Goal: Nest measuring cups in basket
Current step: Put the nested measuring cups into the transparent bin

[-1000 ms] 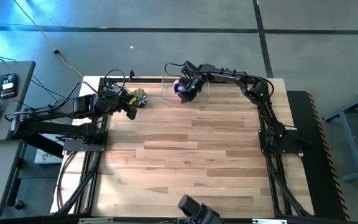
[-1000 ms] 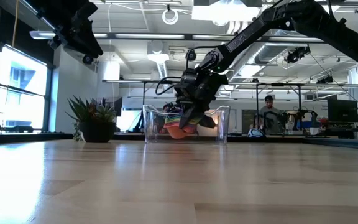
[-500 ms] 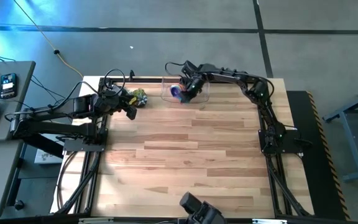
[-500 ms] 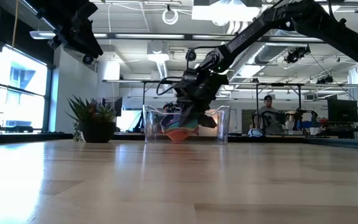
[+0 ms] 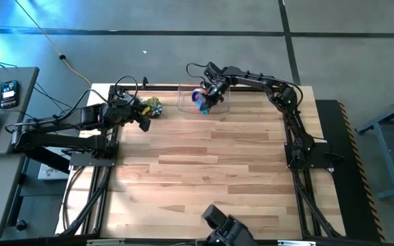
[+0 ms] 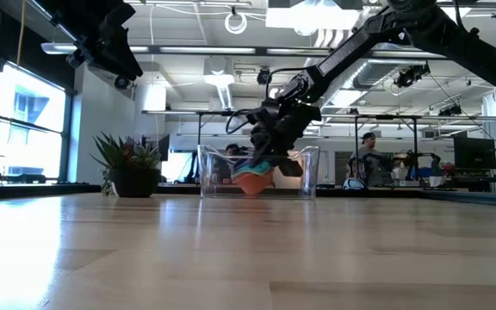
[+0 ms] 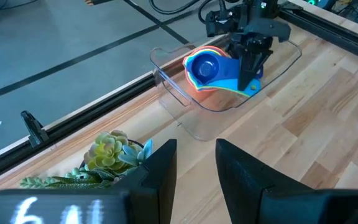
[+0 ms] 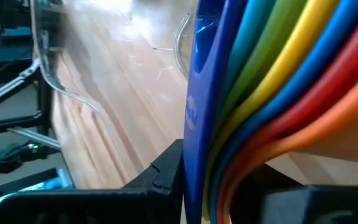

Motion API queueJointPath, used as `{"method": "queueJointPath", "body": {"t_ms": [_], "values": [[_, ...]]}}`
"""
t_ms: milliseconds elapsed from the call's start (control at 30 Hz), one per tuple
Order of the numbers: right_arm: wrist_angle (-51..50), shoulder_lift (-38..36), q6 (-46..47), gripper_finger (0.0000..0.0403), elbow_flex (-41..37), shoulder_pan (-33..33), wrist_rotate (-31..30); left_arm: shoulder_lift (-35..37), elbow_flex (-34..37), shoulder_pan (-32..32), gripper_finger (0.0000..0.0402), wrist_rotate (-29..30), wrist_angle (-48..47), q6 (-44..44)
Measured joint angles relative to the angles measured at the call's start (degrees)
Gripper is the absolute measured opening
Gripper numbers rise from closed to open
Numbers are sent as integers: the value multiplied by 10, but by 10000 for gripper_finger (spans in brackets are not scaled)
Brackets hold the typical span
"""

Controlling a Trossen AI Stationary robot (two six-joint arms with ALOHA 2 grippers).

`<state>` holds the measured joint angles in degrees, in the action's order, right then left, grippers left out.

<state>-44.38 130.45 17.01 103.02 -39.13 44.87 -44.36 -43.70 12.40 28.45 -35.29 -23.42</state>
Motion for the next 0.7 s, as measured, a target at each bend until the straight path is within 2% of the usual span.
{"method": "queueJointPath", "body": {"t_ms": [167,367,533,700], "values": [[0,0,18,76,0,-7,25,0,0,0,104,0,0,0],[-3,0,25,120,0,-10,36,0,0,0,104,0,0,-5],[-10,0,36,150,0,-11,36,0,0,0,104,0,7,-6],[-18,0,41,160,0,-21,21,0,0,0,104,0,9,-5]]}}
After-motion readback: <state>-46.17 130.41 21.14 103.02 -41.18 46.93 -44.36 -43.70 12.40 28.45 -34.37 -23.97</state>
